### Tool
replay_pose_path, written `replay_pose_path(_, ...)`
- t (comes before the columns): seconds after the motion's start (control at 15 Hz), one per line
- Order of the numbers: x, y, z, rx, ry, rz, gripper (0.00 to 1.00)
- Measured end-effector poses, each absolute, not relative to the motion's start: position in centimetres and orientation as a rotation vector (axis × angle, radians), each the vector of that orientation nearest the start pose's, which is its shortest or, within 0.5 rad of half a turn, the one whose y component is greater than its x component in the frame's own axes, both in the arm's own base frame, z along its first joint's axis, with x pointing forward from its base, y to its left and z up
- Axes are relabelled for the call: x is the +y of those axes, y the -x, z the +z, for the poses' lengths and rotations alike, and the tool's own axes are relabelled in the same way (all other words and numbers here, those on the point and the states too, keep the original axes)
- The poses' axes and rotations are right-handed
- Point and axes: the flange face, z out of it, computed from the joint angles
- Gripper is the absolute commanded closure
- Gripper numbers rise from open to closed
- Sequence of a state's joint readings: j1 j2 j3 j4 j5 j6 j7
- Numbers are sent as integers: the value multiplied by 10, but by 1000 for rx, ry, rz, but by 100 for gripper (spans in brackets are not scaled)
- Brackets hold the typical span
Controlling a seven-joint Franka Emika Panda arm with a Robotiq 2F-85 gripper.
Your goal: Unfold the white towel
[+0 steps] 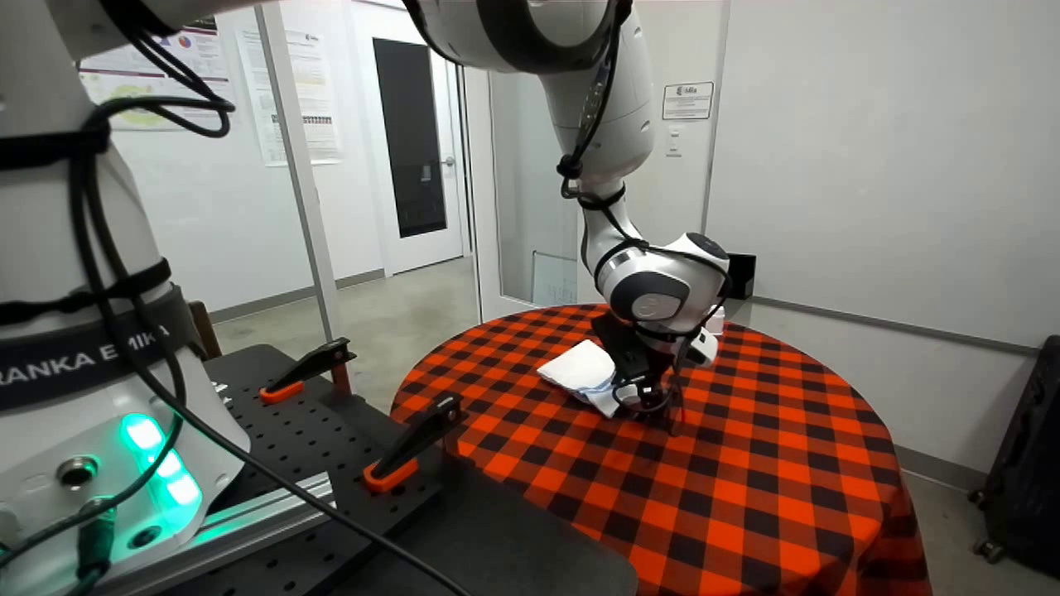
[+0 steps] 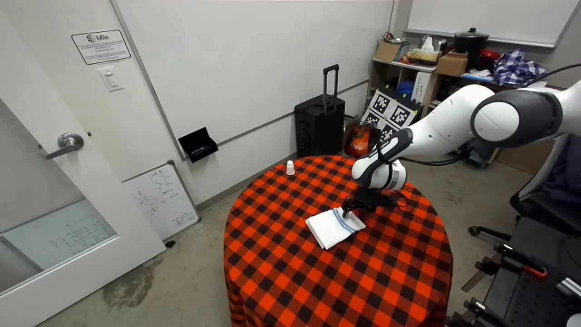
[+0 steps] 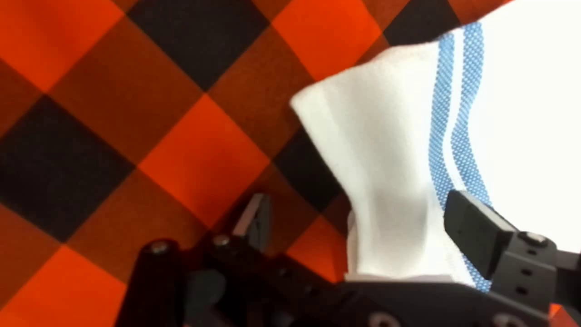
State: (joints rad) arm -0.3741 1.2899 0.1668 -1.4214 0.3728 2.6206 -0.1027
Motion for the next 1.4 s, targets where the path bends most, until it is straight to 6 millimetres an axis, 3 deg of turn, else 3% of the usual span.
replay_pose_path(0.2, -156, -620, -87, 818, 2652, 62, 47)
replay_pose_path(0.47, -161, -618, -89, 876, 2595, 58, 55)
replay_pose_path(0.6, -163, -617, -89, 898, 2572, 56, 79)
replay_pose_path(0.8, -166, -616, -89, 917, 2555, 54, 98)
replay_pose_path(1.4, -164, -623, -77, 914, 2554, 27, 98)
